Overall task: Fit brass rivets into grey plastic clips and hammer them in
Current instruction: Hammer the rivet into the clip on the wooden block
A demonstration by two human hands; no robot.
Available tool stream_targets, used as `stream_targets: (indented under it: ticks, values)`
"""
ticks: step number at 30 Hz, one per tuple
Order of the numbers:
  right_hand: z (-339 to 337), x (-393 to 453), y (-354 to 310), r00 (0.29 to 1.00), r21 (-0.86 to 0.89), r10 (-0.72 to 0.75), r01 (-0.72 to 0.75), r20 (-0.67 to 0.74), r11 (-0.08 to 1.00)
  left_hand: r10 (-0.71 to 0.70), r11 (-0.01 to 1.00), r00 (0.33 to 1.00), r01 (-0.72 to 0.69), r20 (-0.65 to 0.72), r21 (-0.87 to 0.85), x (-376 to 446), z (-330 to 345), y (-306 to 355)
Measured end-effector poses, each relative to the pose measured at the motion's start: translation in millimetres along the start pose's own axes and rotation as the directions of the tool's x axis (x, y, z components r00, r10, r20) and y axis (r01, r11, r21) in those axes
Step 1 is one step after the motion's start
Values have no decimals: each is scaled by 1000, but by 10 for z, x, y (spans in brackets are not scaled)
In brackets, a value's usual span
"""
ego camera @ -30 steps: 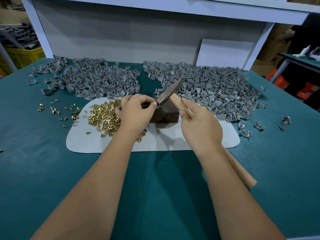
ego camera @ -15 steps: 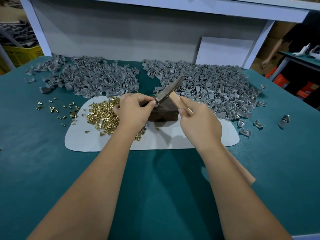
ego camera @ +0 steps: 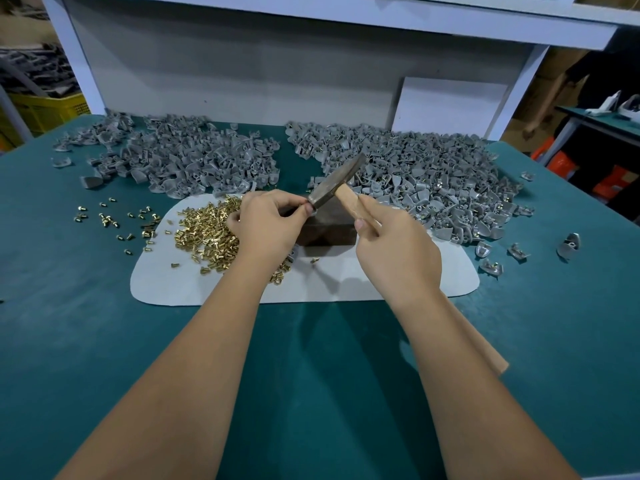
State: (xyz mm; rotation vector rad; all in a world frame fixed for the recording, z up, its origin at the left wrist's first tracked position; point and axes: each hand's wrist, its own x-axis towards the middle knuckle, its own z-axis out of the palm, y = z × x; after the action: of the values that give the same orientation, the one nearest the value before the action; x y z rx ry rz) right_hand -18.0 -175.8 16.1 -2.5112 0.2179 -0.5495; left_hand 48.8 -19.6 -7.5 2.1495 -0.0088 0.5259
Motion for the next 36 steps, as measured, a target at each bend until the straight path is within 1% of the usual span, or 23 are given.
stream_targets:
  ticks: [6, 10, 12, 14, 17, 20, 24, 28, 33, 36]
  values:
    - [8, 9, 9, 999, 11, 32, -32, 5, 999, 35, 999, 999, -35, 11, -17, -9, -22, 0]
    - [-2, 20, 22, 998, 29, 60, -59, -20, 998, 85, 990, 989, -70, 118, -125, 26, -82, -26]
    - [-11, 25, 29, 998, 39, 60, -59, -23, 998, 97, 987, 985, -77, 144, -140, 45, -95, -45]
    - [-13, 20, 23, 998, 38, 60, -59, -22, 998, 90, 987, 983, -68, 158, -144, 61, -101, -63]
    - [-12, 8, 9, 998, 28, 66, -65, -26, 997, 52, 980, 978, -11, 201, -196, 72, -115, -78]
    - [-35, -8, -3, 998, -3, 42, -42, -54, 999, 35, 974, 979, 12, 201, -227, 55, -122, -71]
    - [-51, -22, -31, 993, -65, -4, -4, -118, 998, 39, 981, 982, -2, 185, -196, 47, -131, -57]
    - [-34, -15, -46, 989, -119, -48, 31, -143, 992, 16, 999, 994, -12, 106, -35, 29, -169, -25]
    - [-24, -26, -55, 983, -165, -108, 83, -151, 983, 74, 997, 992, -74, 104, -4, 33, -182, -26]
    - [-25, -38, -61, 974, -240, -165, 125, -155, 963, 46, 999, 996, -48, 71, 23, 19, -144, -31]
